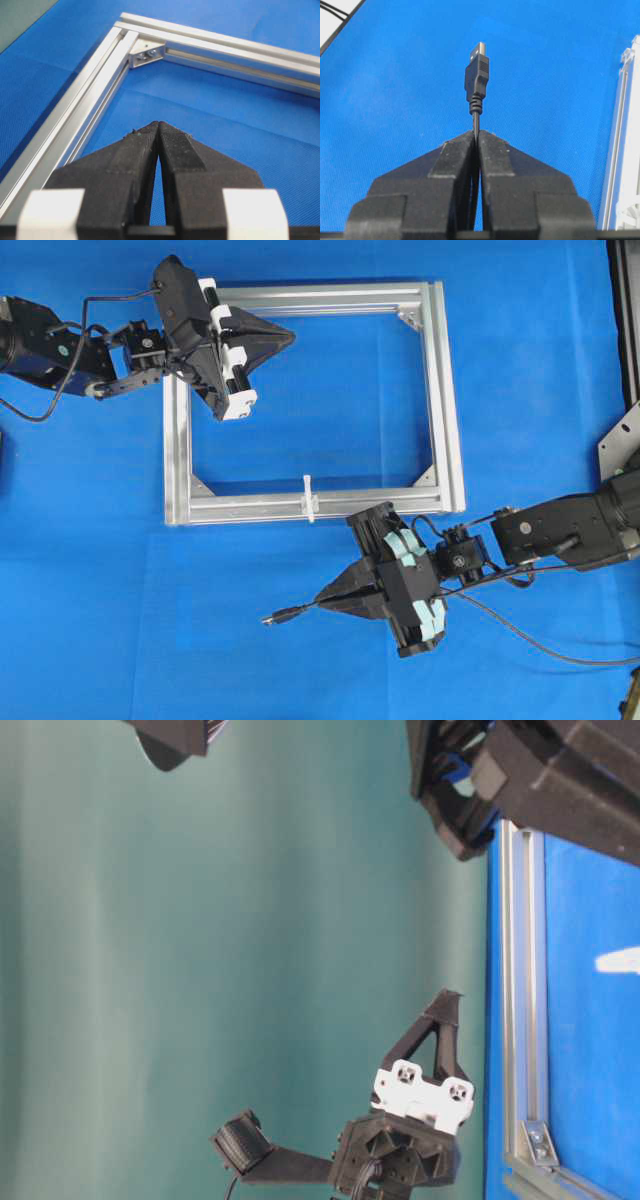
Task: Insert the wire through the string loop located in the center.
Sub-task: 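Carry the cable plug with the right gripper toward the white zip-tie loop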
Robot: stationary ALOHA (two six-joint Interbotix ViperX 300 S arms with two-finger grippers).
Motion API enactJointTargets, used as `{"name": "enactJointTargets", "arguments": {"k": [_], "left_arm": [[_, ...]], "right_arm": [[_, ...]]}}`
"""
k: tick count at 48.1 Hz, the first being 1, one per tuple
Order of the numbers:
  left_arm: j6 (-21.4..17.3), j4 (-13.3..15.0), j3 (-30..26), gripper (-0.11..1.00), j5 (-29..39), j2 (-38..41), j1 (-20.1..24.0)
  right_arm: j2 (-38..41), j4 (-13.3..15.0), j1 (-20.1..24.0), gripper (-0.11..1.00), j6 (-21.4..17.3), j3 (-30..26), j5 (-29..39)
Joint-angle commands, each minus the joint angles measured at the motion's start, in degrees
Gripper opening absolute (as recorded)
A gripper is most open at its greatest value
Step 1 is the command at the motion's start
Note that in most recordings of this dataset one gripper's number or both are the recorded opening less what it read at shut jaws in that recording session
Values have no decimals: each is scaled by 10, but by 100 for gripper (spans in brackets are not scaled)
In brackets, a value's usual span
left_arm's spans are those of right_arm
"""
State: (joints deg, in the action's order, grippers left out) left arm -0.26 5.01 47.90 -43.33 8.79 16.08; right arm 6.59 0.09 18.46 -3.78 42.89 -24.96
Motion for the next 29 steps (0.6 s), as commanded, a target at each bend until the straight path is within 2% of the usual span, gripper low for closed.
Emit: {"name": "enactJointTargets", "arguments": {"k": [1,13,29], "left_arm": [[0,-1,-4,0,-3,-18,1],[0,-1,-2,0,-3,-18,0],[0,-1,2,0,-3,-19,0]], "right_arm": [[-18,-2,3,-2,0,-6,-4],[-38,-6,3,-2,-1,25,-4],[-98,-19,3,-2,-3,107,-4]]}}
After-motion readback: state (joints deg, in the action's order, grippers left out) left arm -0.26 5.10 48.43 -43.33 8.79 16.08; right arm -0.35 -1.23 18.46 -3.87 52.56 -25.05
